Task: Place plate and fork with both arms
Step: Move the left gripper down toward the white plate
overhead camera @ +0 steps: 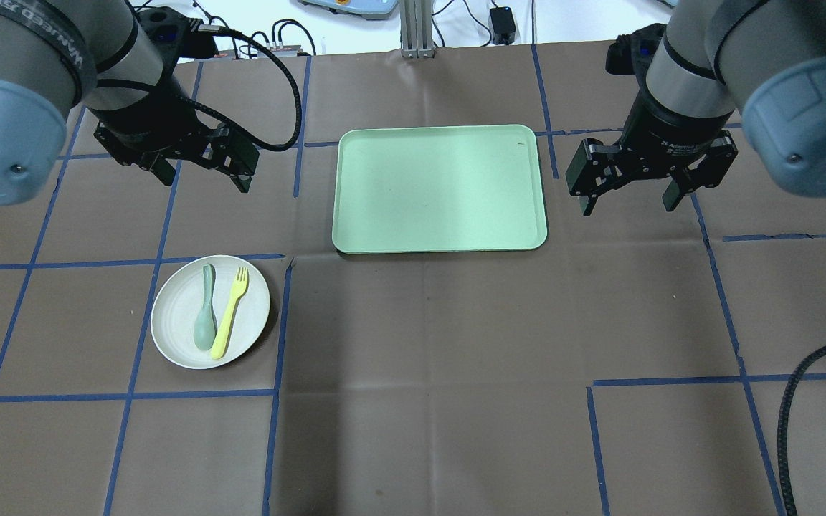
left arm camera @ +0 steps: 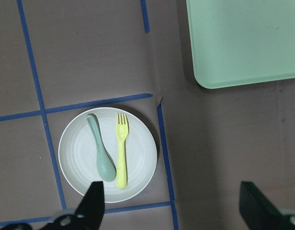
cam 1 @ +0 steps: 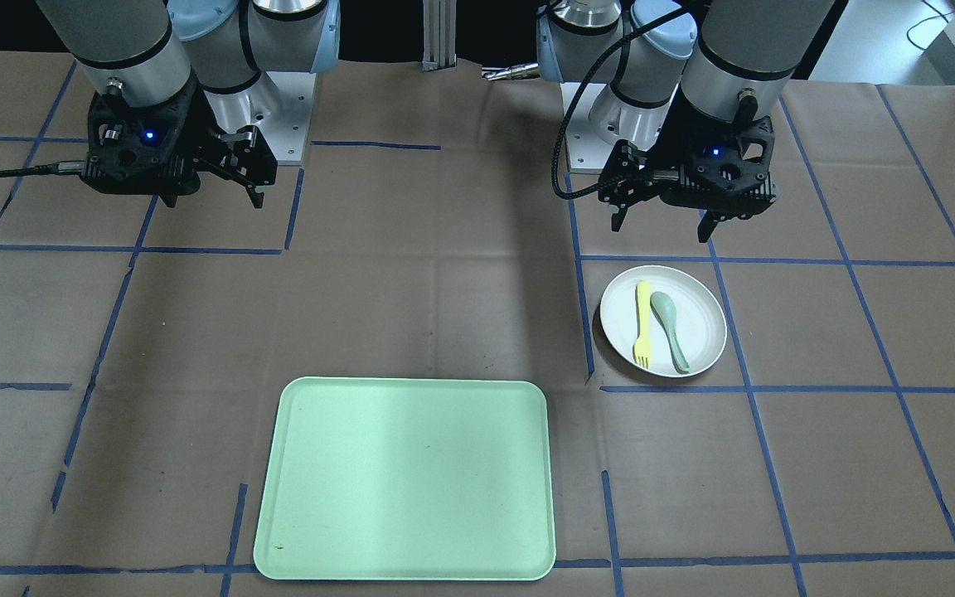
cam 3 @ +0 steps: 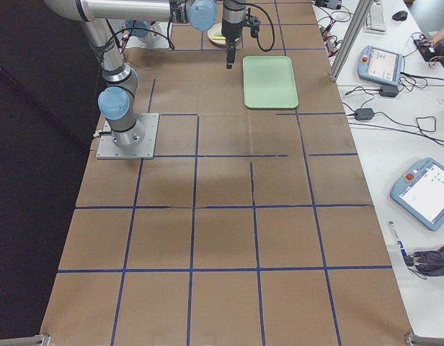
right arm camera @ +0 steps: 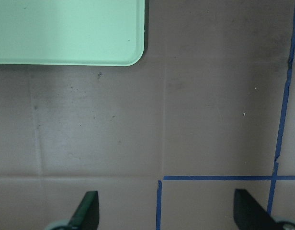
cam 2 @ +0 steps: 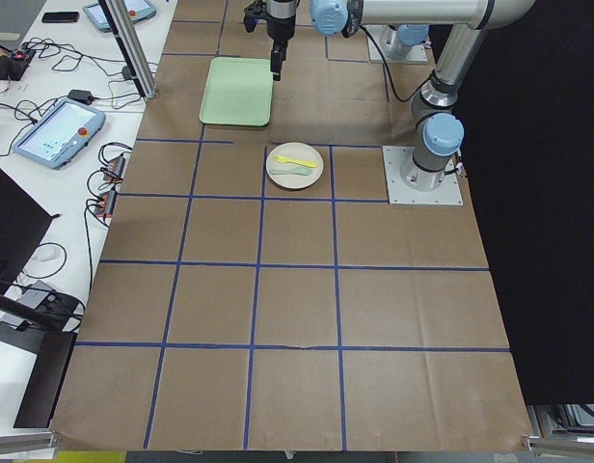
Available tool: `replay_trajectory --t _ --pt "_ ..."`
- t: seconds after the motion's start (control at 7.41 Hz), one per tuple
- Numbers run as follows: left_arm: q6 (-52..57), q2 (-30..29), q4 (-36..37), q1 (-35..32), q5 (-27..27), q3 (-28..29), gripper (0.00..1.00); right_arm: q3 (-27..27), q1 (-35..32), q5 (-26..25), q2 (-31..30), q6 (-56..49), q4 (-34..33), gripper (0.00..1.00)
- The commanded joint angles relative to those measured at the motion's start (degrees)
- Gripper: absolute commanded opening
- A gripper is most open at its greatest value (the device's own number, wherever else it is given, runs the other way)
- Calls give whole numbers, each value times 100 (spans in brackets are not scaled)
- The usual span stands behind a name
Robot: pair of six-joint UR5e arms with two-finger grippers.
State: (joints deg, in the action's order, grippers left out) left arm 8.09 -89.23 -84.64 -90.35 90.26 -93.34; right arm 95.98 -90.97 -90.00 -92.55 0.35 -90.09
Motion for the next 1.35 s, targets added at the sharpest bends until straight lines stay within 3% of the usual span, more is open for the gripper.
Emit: replay_trajectory --t 0.0,1.21 --pt "0 -6 0 0 0 0 100 0 0 0 -8 0 0 100" --pt "70 -41 0 140 0 -131 100 0 0 0 -8 0 9 100"
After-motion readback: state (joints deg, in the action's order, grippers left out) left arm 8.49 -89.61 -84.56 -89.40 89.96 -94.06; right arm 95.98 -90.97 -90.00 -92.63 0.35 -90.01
